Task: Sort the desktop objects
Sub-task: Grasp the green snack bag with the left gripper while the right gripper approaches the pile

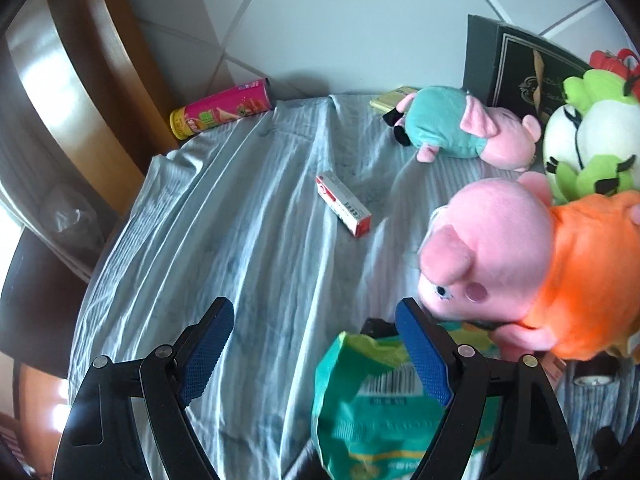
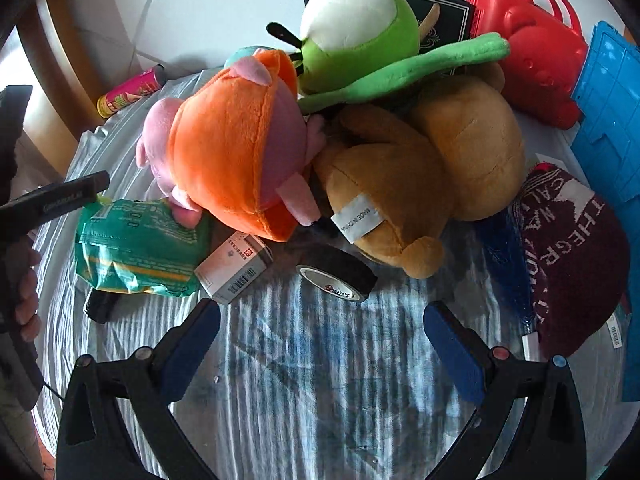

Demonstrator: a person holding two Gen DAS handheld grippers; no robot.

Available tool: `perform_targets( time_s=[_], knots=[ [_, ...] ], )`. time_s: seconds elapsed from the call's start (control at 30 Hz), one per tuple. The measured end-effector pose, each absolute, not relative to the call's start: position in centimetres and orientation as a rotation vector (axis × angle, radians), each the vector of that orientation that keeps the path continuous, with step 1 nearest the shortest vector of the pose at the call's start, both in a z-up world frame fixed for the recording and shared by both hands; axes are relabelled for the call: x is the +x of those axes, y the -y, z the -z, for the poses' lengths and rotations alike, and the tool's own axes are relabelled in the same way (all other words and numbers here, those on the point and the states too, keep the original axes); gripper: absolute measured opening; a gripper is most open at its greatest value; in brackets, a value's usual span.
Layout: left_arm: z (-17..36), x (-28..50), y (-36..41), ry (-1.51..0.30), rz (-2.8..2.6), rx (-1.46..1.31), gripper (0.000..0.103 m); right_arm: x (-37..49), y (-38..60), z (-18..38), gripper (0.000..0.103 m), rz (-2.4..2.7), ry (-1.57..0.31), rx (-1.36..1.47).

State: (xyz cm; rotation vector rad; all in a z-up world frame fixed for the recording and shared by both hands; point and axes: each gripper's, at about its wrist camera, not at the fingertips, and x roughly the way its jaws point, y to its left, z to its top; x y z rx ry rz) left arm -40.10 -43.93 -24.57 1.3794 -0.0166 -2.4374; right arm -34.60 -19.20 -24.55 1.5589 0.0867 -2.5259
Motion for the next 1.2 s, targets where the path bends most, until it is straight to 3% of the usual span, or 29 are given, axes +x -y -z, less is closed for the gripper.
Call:
perform_targets(
  time_s=[0.3, 0.73, 0.9, 0.97, 1.03, 1.1, 1.13, 1.2],
  knots=[
    [28.0, -36.0, 41.5, -0.126, 2.503, 1.620, 0.082, -35.4, 19.2, 26.8, 0.103, 2.526, -0.112, 1.647],
    [24.7, -28.2, 33.4, 0.038, 2.740, 1.647, 0.082, -31.9, 16.0, 26.3, 0.103, 2.529, -0.118, 1.661],
    [26.8, -27.9, 30.6, 0.168, 2.783, 1.695, 0.084, -30.7, 14.3, 26.1, 0.103, 2.552, -0.095, 1.677],
    [27.7, -28.1, 29.8, 0.183, 2.797, 1.718, 0.091, -30.4, 14.2, 26.2, 0.103, 2.548, -0.089, 1.685],
    [28.5, -28.5, 29.2, 0.189, 2.802, 1.732, 0.092, -30.2, 14.2, 26.4, 0.103, 2.539, -0.082, 1.691],
    [28.8, -29.0, 29.6, 0.186, 2.792, 1.688, 0.084, -30.4, 14.5, 26.5, 0.103, 2.527, -0.078, 1.683],
    [28.6, -29.3, 30.1, 0.169, 2.776, 1.667, 0.072, -30.6, 14.7, 26.5, 0.103, 2.524, -0.078, 1.677],
    [28.3, -29.8, 31.2, 0.157, 2.727, 1.598, 0.071, -31.0, 15.2, 26.5, 0.103, 2.516, -0.067, 1.661]
  ],
)
